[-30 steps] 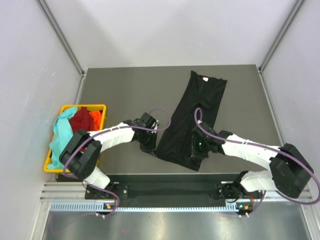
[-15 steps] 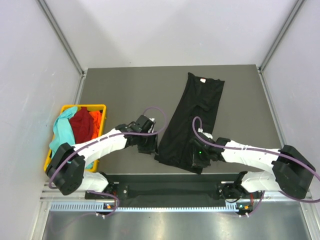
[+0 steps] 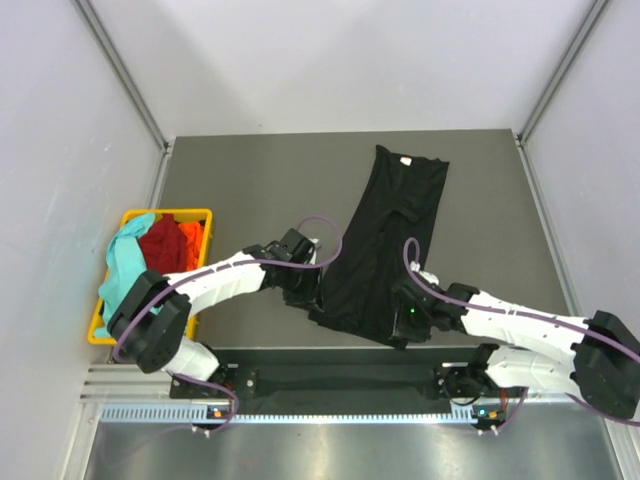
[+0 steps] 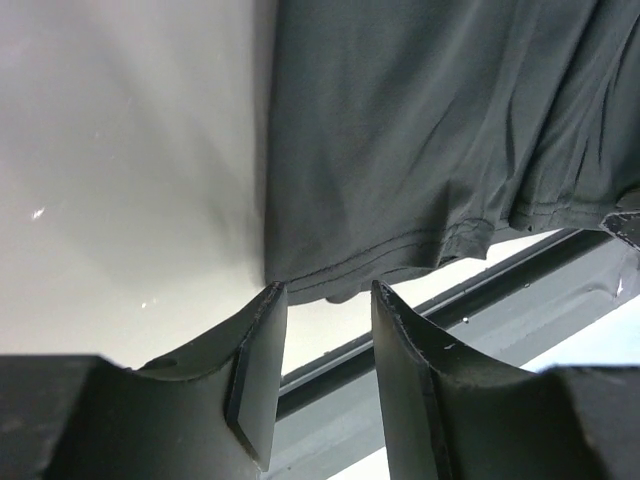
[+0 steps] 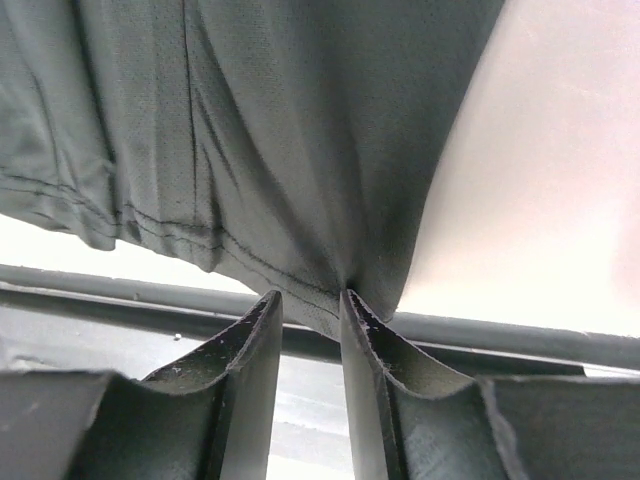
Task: Fold and stack the t-shirts
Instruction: Fold the tshirt
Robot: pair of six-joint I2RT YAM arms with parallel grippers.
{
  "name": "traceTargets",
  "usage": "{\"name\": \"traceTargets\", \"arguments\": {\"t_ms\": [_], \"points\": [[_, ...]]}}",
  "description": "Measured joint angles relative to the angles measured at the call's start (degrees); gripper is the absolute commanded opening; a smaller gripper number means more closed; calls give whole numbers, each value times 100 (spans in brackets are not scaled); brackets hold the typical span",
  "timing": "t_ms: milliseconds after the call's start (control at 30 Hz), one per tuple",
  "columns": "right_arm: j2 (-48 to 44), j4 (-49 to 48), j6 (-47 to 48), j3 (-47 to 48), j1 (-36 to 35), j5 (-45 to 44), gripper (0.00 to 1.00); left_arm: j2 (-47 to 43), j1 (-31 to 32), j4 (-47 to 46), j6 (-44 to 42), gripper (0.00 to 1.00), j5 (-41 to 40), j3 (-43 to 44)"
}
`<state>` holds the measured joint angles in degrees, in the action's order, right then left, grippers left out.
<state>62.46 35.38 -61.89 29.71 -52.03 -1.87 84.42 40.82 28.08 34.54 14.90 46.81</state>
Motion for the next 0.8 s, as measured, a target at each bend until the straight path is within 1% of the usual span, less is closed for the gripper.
{"name": "traceTargets", "arguments": {"t_ms": [233,367,533,667,800], "points": [[-46,22,-72,-70,0,4,33,24,9,-68,-48,43,0,0],[15,227,-24,214,0,-24,33,-26,39,-59,-61,43,-42,0],[17,201,-13,540,0,0,33,-542,116,-101,55,37,44,52],[-61,221,-26,568,-4,13,33,-863,289,-481,306,36,166,142],[-216,254,-31,570,-7,15,33,-688,610,-968,516,38,221,166]]}}
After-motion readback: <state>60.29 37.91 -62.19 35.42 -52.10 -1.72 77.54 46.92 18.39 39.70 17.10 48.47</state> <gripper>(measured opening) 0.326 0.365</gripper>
